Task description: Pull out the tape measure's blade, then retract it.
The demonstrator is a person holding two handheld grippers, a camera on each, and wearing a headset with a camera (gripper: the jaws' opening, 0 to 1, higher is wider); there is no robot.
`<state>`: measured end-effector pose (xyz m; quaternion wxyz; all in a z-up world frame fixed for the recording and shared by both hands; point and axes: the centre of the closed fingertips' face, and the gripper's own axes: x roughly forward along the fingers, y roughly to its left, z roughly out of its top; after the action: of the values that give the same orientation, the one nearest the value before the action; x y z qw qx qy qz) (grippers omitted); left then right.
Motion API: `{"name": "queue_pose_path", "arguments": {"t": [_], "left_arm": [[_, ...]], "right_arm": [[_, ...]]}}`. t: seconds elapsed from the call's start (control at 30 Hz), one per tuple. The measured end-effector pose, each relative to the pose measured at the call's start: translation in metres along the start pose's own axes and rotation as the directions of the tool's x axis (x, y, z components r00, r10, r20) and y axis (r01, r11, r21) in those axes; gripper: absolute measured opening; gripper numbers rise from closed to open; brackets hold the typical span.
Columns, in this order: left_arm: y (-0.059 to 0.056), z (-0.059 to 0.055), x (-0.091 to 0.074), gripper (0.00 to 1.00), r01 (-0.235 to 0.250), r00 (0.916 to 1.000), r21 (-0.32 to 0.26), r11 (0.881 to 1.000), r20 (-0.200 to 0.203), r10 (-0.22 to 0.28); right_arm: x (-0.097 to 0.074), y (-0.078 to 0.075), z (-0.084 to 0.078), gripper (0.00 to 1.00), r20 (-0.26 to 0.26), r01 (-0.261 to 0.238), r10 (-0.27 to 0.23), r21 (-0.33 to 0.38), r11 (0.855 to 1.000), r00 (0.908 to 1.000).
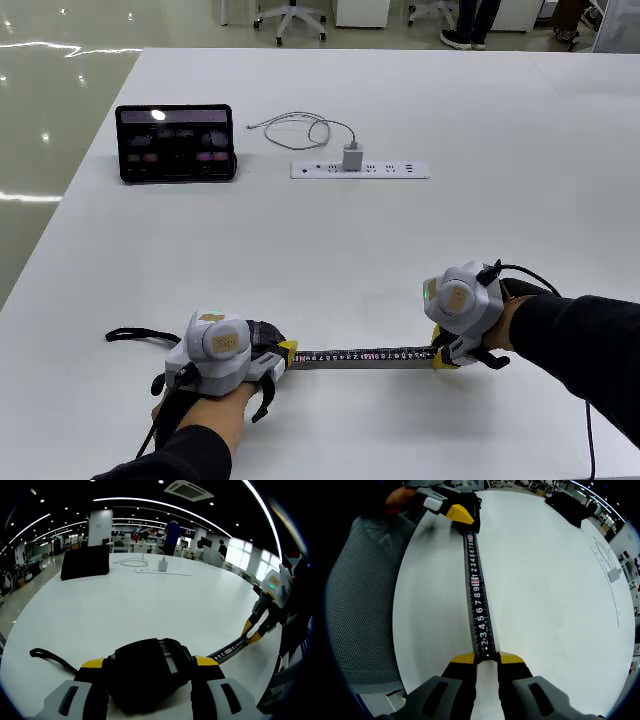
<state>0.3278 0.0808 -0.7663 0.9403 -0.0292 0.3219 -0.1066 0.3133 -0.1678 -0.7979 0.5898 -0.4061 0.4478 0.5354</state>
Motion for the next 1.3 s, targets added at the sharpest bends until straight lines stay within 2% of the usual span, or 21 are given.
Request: {"name": "queue_pose_path", "arguments": {"t": [1.3], "left_arm": [[0.0,0.0,0.001,0.63,0.002,1.0,-0.002,1.0,-0.003,-0.002]], "right_arm": [[0.008,0.003,0.027,0.11,0.045,-0.003,0.002,0.005,1.0,0.999]]}}
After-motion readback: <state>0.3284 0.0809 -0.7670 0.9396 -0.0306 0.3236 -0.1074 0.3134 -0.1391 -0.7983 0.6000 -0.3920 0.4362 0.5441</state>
